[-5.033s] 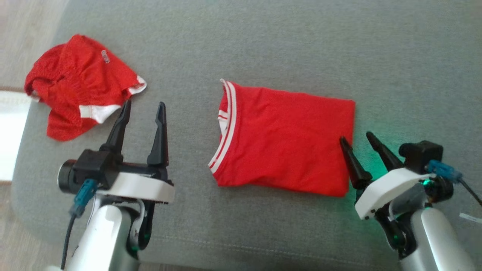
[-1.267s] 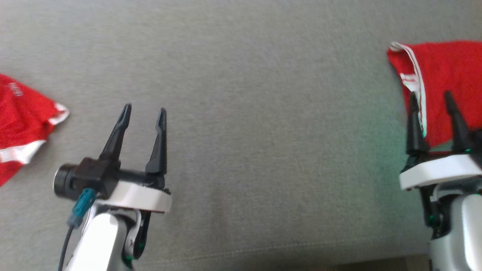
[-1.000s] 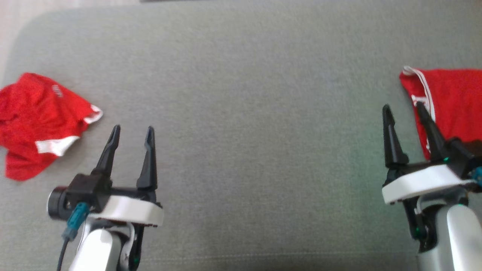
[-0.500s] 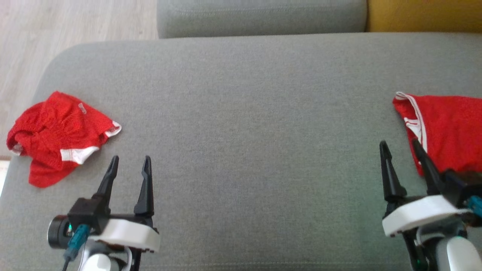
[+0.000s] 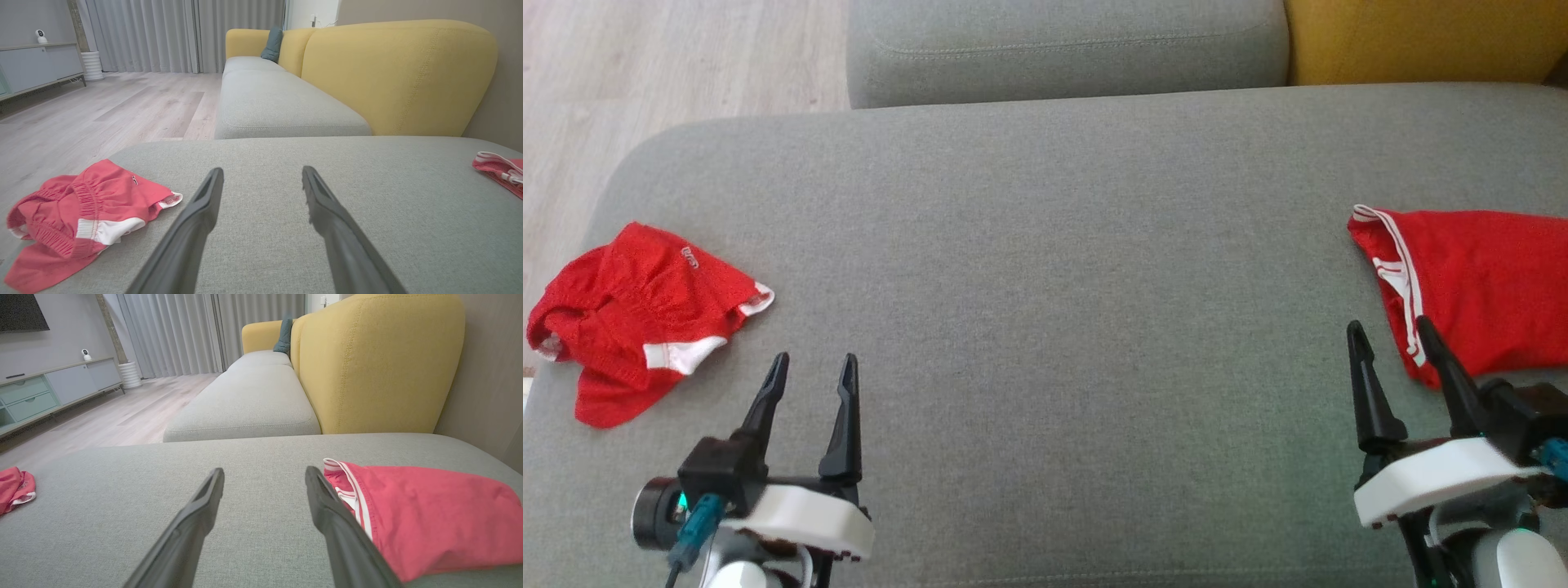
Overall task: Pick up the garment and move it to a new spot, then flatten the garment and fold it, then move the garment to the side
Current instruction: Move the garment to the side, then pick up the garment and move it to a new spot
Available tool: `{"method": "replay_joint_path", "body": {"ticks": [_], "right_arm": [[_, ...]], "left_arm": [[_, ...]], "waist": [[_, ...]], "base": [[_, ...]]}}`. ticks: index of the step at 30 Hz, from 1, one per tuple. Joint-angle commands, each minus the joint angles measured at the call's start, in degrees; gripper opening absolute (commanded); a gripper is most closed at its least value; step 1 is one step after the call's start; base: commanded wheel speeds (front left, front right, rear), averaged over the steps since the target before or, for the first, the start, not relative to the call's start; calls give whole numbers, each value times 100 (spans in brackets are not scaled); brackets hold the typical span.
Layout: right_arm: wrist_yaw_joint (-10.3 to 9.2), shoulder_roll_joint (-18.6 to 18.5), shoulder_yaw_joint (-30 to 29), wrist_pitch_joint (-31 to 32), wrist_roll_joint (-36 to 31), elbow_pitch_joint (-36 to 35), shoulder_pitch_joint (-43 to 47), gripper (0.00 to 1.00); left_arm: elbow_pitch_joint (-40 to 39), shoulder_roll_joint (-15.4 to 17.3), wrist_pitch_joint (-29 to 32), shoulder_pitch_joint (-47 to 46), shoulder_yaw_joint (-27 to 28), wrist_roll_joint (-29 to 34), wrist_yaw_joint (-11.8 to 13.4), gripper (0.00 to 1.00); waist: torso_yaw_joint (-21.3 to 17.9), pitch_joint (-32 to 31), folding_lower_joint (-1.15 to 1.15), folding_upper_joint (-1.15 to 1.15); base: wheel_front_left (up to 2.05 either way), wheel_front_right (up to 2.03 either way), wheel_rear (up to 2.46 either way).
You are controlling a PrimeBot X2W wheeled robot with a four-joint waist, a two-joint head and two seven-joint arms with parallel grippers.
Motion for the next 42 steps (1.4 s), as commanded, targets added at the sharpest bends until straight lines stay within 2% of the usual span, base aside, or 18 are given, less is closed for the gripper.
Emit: {"method": "replay_joint_path", "body": {"ticks": [1,14,19,25,38,42], "right_arm": [[-5,-26,101,20,7,-237,-88,100],[-5,-24,90,41,43,-263,-102,100],[-5,-24,42,49,-16,-303,-76,100],[-5,-24,-20,80,-56,-429,-60,100],[-5,-24,148,195,-87,-701,-123,100],[-5,-24,175,221,-82,-745,-122,100]], "left_arm": [[-217,119,-17,-153,212,-10,47,100],[-189,150,-25,-225,176,-21,95,100],[-177,165,-30,-277,179,-35,108,100],[-144,130,-57,-412,180,-54,130,100],[19,91,-141,-754,168,-35,78,100],[35,98,-155,-783,186,-22,75,100]], "waist": [[0,13,0,0],[19,21,0,0],[139,29,0,0],[565,61,0,0],[1861,17,0,0],[2094,4,0,0]], "base": [[0,0,0],[0,0,0],[0,0,0],[0,0,0],[0,0,0],[0,0,0]]}}
